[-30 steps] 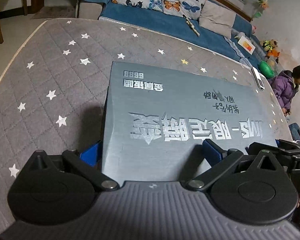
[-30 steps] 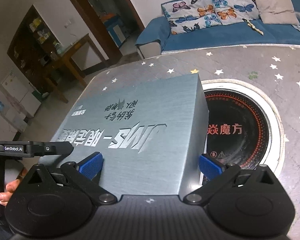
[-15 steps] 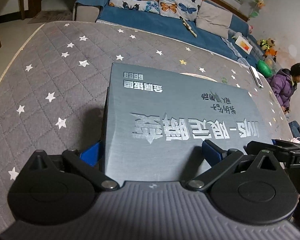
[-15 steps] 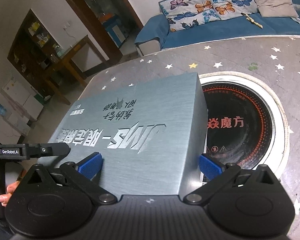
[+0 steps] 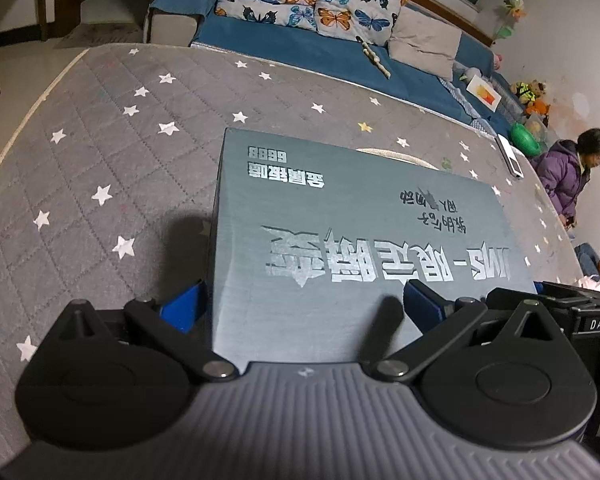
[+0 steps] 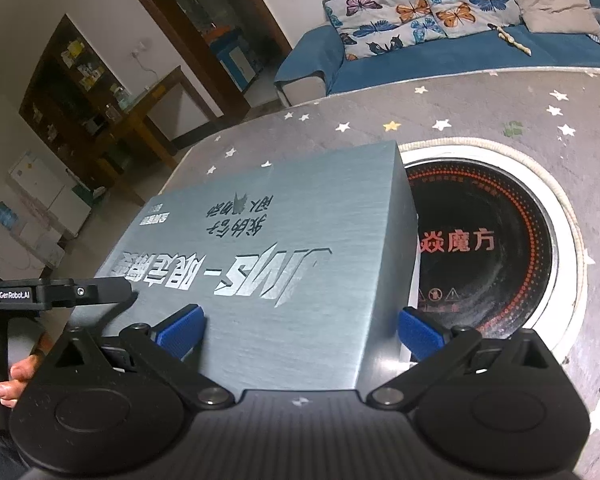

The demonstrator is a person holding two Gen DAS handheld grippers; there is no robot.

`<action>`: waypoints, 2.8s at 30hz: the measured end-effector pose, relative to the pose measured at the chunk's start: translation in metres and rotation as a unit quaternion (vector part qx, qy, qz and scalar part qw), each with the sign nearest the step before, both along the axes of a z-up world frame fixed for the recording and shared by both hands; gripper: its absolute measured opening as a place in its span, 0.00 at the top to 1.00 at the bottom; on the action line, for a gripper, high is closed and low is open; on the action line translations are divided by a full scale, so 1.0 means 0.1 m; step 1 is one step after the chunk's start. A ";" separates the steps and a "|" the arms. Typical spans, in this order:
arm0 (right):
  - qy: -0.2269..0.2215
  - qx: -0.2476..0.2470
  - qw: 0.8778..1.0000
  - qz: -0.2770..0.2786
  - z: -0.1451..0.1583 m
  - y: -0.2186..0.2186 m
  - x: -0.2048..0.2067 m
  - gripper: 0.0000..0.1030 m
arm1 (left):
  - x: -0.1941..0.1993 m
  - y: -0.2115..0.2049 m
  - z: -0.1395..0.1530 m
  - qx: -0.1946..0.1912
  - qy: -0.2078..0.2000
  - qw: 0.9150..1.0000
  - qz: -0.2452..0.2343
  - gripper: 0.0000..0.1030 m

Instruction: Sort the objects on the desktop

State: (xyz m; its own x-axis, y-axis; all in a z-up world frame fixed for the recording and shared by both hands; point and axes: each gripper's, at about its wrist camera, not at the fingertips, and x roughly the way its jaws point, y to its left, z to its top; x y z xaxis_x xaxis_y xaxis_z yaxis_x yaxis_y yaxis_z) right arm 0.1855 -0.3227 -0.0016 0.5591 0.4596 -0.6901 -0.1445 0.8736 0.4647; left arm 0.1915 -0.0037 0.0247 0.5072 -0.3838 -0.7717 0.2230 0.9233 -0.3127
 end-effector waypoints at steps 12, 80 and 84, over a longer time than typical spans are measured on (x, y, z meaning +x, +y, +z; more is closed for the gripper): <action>-0.014 -0.002 1.000 0.003 0.09 0.02 -0.02 0.00 | -0.02 -0.04 0.03 -0.014 -0.006 1.000 -0.001 0.00; -0.011 -0.077 0.997 -0.020 -0.15 0.12 -0.15 0.00 | -0.05 -0.06 -0.26 0.011 -0.003 1.000 0.017 0.00; -0.024 -0.100 0.995 -0.016 -0.12 0.20 -0.23 0.00 | -0.17 -0.13 -0.20 0.026 -0.025 0.999 0.013 0.00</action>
State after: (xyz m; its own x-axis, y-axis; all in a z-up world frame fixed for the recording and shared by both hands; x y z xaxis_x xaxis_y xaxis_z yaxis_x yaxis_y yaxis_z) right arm 0.1628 -0.3027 -0.0136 0.6062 0.2978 -0.7374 -0.1336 0.9522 0.2746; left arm 0.1740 -0.0162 0.0051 0.5551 -0.3304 -0.7633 0.2133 0.9436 -0.2533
